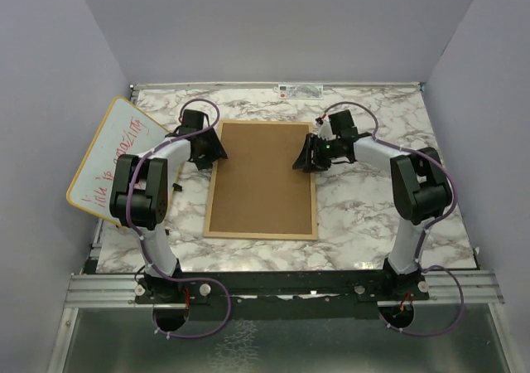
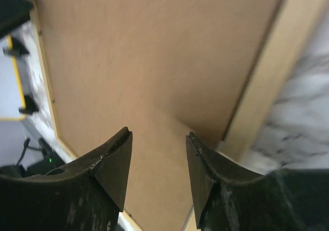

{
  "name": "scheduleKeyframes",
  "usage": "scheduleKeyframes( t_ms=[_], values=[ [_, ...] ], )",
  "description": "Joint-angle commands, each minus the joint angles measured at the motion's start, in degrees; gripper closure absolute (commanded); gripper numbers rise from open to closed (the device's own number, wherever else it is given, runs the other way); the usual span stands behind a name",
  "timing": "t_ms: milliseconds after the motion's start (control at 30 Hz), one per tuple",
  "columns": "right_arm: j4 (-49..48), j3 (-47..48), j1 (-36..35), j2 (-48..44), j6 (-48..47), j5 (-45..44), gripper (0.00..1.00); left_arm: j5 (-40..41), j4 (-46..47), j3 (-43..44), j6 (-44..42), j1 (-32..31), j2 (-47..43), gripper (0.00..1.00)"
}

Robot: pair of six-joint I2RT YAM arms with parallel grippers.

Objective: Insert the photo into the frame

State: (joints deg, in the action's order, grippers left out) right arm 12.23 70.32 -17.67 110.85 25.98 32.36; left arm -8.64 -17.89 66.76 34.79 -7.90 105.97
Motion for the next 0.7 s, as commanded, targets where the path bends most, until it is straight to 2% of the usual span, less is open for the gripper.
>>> scheduleKeyframes(
  t_ms=[0, 133, 200, 433, 667],
  values=[
    [7.97, -3.04, -2.48, -4.83, -1.69, -0.23, 0.50, -3.73, 2.06, -2.74, 2.38, -1.59, 0.99, 0.40],
    [9.92, -1.13, -2.46, -7.70, -0.26, -12.31, 0.49, -1.41, 1.45, -3.11, 0.45, -1.59, -0.44, 0.39],
    [7.97, 1.69, -2.47, -7.15, 0.13, -13.72, 0.49, -0.39, 1.09, -3.13, -0.46, -1.59, -1.15, 0.36],
    [7.47, 21.35, -2.50, 7.40, 0.10, -14.21, 0.45, 3.35, -2.07, -4.41, -2.18, -1.54, -5.07, 0.23],
    [5.47, 35.67, -2.46, 18.20, -4.07, -20.89, 0.44, 5.00, -6.59, -8.87, -0.20, -1.50, -10.08, 0.20]
  ],
)
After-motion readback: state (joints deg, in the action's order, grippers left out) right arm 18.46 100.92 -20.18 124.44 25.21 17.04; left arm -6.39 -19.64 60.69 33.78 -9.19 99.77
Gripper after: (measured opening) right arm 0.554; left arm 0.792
